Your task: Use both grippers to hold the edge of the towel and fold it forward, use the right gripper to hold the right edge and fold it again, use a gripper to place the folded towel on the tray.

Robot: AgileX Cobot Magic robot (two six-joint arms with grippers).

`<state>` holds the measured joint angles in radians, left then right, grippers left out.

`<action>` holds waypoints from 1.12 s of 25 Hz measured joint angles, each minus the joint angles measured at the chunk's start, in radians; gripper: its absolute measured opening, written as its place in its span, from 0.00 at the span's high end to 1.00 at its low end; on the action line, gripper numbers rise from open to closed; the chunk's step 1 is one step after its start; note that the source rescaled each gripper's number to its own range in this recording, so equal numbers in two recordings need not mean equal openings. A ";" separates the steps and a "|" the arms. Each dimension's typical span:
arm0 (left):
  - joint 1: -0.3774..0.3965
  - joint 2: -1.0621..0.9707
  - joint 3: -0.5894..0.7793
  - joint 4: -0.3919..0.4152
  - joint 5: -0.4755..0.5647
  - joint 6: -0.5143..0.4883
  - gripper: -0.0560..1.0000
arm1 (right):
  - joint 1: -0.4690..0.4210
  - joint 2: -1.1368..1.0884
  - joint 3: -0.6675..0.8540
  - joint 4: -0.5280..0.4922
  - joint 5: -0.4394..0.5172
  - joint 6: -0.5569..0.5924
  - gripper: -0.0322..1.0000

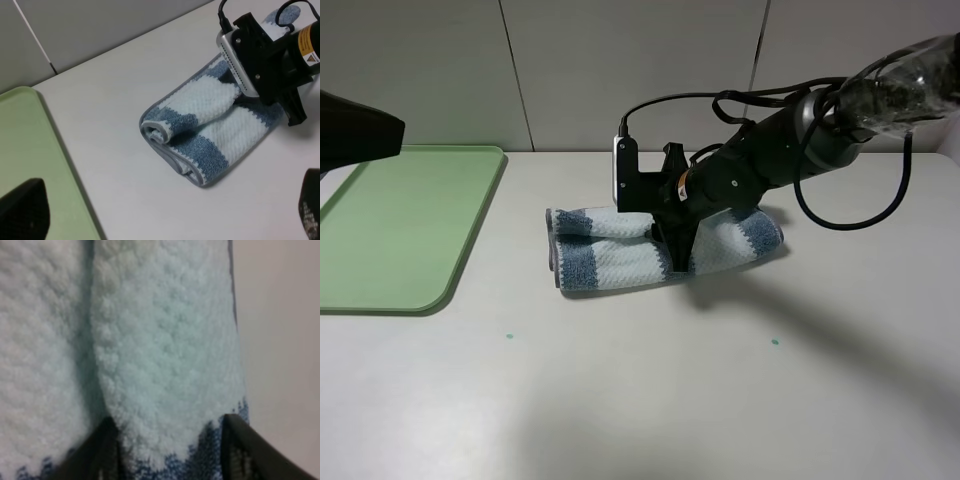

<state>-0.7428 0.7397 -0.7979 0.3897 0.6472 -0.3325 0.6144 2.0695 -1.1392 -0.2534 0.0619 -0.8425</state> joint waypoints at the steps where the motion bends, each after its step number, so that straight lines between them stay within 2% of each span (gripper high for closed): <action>1: 0.000 0.000 0.000 0.000 0.000 0.000 0.00 | 0.000 0.000 0.000 -0.001 0.001 0.003 0.60; 5: 0.000 0.000 0.000 0.000 0.000 0.000 0.00 | 0.000 0.000 0.000 -0.001 0.015 0.003 0.78; 13: 0.000 0.000 0.000 0.000 0.000 0.000 0.00 | 0.000 0.000 0.000 -0.011 0.020 0.003 0.97; 28: 0.000 0.000 0.000 0.000 0.000 0.000 0.00 | 0.000 0.001 -0.105 -0.039 0.018 0.004 0.97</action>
<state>-0.7428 0.7397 -0.7979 0.3897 0.6472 -0.3325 0.6144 2.0702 -1.2443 -0.2928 0.0796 -0.8389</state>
